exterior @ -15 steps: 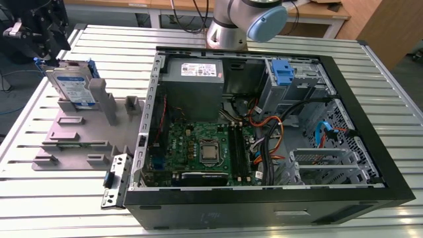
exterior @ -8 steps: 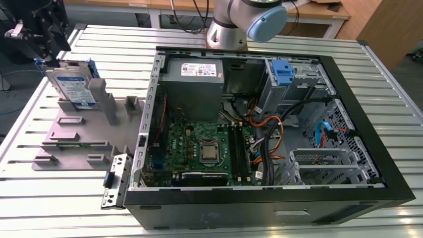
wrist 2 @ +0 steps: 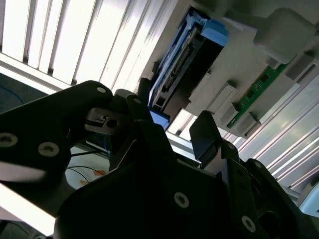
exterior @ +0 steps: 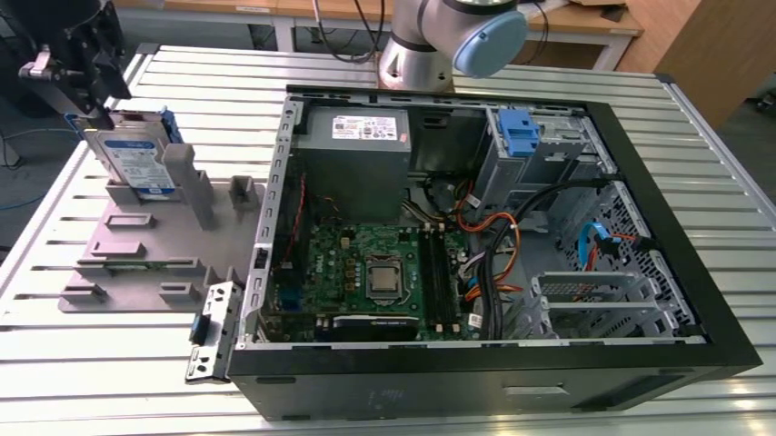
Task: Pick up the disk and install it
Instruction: 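Pick up the disk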
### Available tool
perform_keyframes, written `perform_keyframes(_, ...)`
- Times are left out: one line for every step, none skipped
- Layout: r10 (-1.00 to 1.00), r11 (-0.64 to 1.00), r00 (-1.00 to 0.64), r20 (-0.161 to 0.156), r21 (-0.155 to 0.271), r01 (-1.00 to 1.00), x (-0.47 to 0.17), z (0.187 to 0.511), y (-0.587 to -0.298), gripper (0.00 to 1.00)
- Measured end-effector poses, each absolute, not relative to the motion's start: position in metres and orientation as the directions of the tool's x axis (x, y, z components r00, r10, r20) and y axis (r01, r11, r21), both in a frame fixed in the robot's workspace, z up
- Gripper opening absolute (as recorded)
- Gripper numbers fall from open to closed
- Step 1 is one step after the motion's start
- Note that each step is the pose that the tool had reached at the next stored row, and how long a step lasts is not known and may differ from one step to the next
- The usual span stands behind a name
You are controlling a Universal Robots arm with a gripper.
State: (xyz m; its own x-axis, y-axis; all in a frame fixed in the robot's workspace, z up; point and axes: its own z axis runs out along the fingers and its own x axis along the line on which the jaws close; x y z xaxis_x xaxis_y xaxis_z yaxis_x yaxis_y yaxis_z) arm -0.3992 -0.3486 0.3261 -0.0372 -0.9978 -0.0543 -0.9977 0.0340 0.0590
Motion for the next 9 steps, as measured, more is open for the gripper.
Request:
perform_keyframes(-0.998, 0.031, -0.034, -0.054, 0.058, -0.998, -0.3992, 0.3248, -0.3486, 0.59)
perform_keyframes(-0.998, 0.028, -0.031, -0.055, 0.056, -0.998, -0.3993, 0.3236, -0.3486, 0.59)
perform_keyframes(-0.998, 0.026, -0.029, -0.055, 0.054, -0.998, -0.3993, 0.3225, -0.3486, 0.59)
perform_keyframes(-0.998, 0.024, -0.027, -0.055, 0.052, -0.998, -0.3994, 0.3214, -0.3486, 0.59)
perform_keyframes(-0.998, 0.023, -0.026, -0.055, 0.051, -0.998, -0.3994, 0.3202, -0.3486, 0.59)
perform_keyframes(-0.998, 0.022, -0.025, -0.055, 0.049, -0.999, -0.3995, 0.319, -0.3486, 0.59)
perform_keyframes(-0.998, 0.022, -0.025, -0.055, 0.048, -0.999, -0.3995, 0.3177, -0.3486, 0.59)
perform_keyframes(-0.998, 0.022, -0.025, -0.055, 0.047, -0.999, -0.3995, 0.3169, -0.3486, 0.59)
perform_keyframes(-0.998, 0.025, -0.027, -0.055, 0.047, -0.999, -0.3995, 0.3164, -0.3486, 0.59)
